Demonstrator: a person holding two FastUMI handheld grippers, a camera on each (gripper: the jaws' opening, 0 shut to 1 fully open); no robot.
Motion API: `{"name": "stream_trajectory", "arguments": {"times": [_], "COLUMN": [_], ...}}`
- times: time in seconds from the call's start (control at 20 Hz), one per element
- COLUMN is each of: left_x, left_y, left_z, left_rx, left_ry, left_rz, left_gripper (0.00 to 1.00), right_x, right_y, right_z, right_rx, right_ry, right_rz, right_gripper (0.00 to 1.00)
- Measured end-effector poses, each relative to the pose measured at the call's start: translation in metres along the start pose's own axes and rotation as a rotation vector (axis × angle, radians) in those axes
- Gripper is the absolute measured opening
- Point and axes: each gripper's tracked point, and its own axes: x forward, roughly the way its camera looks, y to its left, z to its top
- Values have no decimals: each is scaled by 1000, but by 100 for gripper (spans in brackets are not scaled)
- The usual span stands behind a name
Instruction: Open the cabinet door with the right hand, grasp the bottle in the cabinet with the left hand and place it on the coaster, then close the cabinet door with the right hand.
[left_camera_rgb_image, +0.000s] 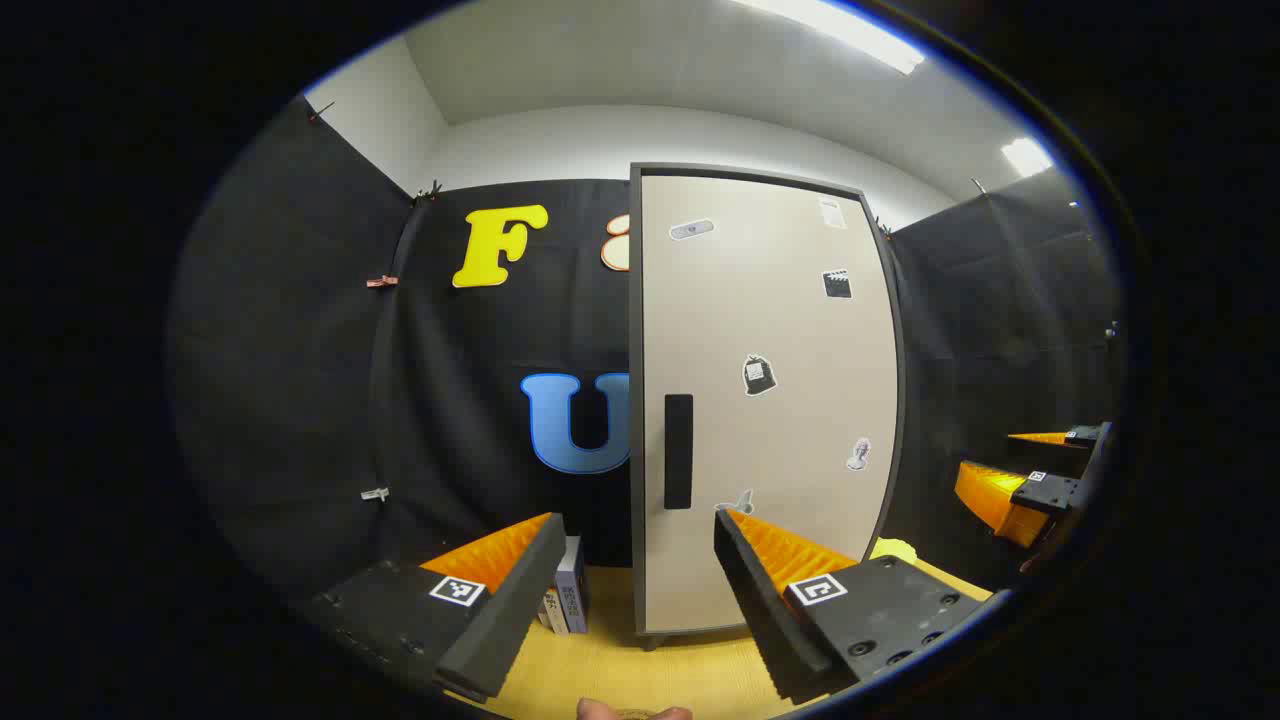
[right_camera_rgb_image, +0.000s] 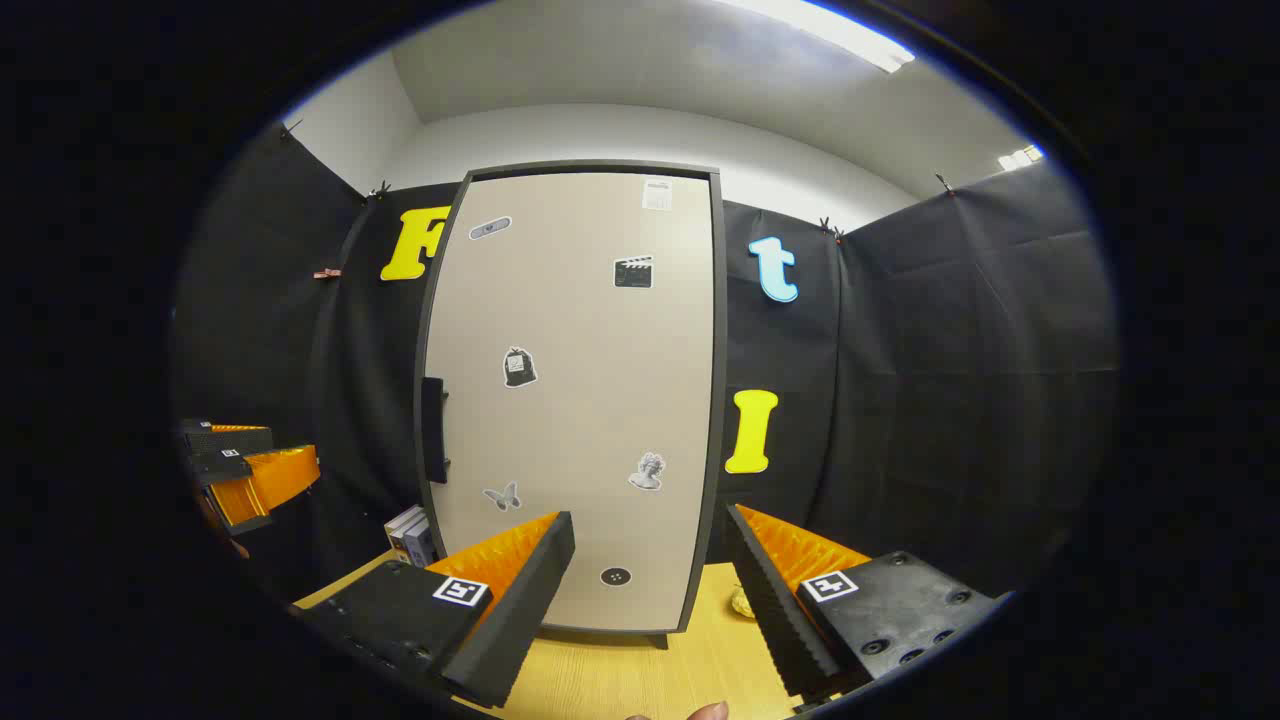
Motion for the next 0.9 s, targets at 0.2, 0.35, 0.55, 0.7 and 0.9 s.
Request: {"name": "stream_trajectory", "arguments": {"times": [0.2, 0.35, 0.55, 0.7, 0.9], "left_x": [0, 1, 0, 1, 3], "left_y": [-5, -8, -9, -5, -3], "left_z": [7, 7, 4, 4, 4], "left_rx": [5, 13, 0, 1, 10], "left_ry": [-14, -14, -9, -10, -15], "left_rz": [-16, -26, -33, -29, -27], "left_gripper": [95, 95, 94, 95, 95], "right_x": [-2, -3, -3, -4, -6], "right_y": [2, 3, 2, 3, 8], "right_z": [3, 4, 4, 5, 1], "right_rx": [4, 5, 7, 1, -6], "right_ry": [-8, -10, -10, -10, -5], "right_rz": [-1, -3, -8, -10, -7], "right_gripper": [98, 98, 98, 98, 98]}}
